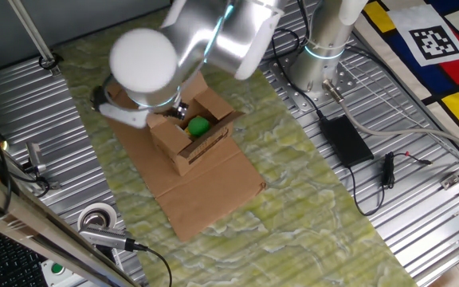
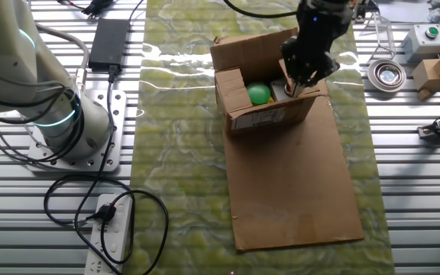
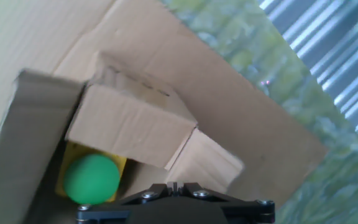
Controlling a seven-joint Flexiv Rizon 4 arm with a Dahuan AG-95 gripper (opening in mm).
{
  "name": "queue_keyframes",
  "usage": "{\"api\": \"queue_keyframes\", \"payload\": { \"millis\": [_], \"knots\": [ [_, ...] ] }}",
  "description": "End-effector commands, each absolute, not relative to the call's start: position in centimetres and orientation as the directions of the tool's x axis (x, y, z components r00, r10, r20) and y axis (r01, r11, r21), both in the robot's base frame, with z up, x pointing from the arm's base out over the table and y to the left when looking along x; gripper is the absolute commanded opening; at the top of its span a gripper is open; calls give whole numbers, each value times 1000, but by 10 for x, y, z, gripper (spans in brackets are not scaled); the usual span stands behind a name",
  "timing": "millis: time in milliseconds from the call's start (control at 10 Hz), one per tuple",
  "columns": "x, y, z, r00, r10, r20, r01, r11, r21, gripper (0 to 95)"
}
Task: Open a box
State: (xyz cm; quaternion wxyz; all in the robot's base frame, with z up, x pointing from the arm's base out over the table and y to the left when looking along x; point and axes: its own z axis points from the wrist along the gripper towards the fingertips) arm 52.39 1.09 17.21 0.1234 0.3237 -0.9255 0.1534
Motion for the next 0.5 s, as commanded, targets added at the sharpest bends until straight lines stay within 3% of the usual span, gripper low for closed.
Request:
{"api": "queue_keyframes", "payload": {
  "millis": [100,500],
  "knots": [
    [534,-32,168,-716,-637,287,-688,714,-132,0],
    [535,-33,155,-737,-612,288,-662,738,-126,0]
  ]
}}
